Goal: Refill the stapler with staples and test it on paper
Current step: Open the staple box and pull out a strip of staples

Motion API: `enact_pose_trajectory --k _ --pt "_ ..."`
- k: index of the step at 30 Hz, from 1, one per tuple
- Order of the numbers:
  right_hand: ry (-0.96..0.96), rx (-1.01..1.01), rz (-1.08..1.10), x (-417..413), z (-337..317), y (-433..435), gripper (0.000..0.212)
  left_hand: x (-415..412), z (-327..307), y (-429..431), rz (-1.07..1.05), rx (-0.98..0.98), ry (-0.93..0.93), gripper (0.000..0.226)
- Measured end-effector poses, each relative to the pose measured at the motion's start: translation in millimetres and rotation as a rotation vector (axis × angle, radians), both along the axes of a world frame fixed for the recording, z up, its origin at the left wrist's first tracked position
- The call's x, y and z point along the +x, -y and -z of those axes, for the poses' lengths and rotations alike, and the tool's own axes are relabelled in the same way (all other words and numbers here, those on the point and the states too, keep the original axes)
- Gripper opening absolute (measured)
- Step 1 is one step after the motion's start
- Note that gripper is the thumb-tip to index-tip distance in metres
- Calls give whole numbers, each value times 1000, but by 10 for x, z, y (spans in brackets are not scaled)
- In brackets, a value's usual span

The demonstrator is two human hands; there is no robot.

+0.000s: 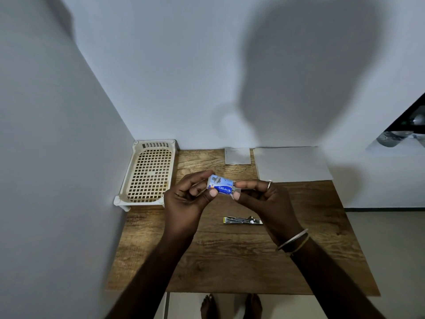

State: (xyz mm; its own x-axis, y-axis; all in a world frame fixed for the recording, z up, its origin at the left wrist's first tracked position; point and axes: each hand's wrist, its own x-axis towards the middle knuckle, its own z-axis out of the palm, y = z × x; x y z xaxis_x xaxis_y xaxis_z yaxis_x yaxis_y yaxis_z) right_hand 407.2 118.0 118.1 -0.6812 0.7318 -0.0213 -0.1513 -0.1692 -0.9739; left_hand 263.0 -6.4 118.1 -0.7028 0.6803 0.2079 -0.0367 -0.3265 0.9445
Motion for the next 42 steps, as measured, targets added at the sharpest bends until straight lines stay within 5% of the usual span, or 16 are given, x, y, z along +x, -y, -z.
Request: enact_pose_trajectory --k 10,30,42 --pt "104 171 -90 29 -159 -162 14 44 102 -37 -17 25 233 42" --pt "355 745 -23 -4 -302 -167 15 42 133 -71 -41 -23 274 43" --pt "381 782 -124 -19 -337 -268 7 28 193 -65 0 -32 287 42"
